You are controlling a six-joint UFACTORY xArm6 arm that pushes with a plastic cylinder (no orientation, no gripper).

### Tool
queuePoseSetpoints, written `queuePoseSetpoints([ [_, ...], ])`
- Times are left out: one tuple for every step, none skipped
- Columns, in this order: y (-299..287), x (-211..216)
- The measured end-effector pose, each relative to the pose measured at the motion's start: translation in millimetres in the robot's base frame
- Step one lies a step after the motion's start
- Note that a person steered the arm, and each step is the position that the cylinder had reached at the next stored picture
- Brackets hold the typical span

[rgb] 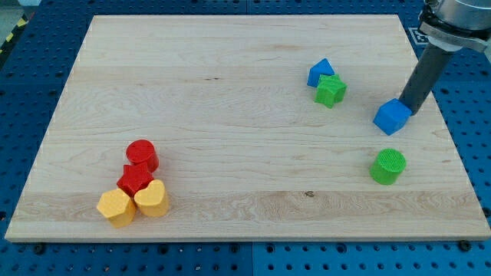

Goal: Push the blue cube towards the green circle

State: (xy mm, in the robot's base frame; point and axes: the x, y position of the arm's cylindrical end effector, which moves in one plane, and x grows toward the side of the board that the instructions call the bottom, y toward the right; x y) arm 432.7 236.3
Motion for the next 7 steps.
queuePoseSetpoints([
  [-9.6, 11.5],
  [-12.0, 17.4],
  [-28.1, 17.4],
  [-28.0, 12.2],
  [-27.3, 0.6],
  [-57.7, -1.0],
  [-67.8, -1.0],
])
